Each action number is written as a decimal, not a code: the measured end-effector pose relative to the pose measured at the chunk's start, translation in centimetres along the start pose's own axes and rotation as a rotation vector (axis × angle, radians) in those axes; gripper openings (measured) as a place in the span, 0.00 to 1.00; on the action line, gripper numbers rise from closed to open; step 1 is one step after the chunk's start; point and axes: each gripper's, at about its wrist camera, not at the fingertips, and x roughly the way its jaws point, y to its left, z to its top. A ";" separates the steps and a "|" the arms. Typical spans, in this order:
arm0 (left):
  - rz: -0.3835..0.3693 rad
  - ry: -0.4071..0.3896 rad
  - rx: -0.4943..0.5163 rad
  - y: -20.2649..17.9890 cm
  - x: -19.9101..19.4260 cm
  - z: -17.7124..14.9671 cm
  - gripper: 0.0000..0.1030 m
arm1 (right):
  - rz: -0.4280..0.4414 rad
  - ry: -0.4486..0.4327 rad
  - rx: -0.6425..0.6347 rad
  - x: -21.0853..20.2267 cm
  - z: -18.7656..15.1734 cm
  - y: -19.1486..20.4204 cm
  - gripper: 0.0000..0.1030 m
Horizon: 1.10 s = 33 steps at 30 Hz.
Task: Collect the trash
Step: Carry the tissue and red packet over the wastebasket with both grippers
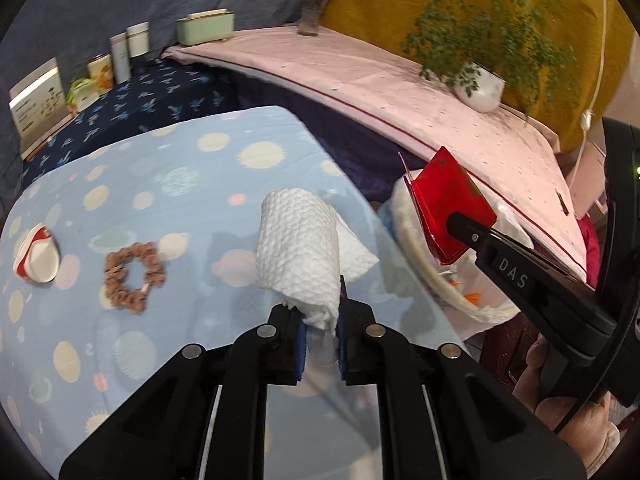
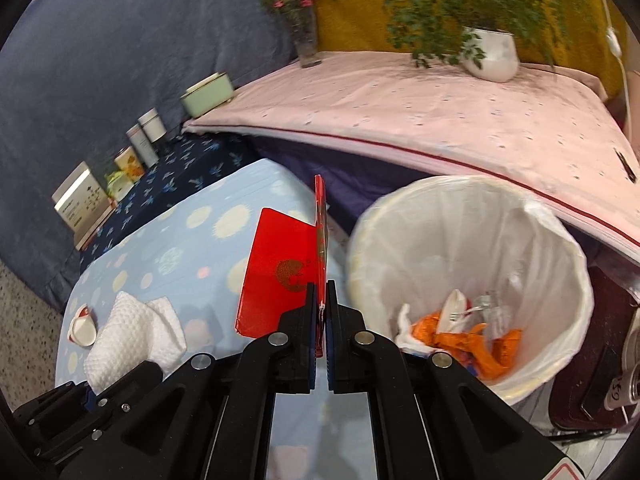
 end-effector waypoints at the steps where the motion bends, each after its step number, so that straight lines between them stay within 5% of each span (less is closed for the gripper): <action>1: -0.009 0.001 0.013 -0.8 0.1 0.1 0.11 | -0.007 -0.003 0.011 -0.2 0.1 -0.8 0.03; 20: -0.117 0.045 0.174 -12.2 4.0 0.9 0.11 | -0.102 -0.020 0.148 -1.5 -0.5 -11.9 0.03; 33: -0.164 0.085 0.168 -14.4 7.3 1.9 0.13 | -0.130 -0.006 0.156 -0.4 0.0 -14.3 0.07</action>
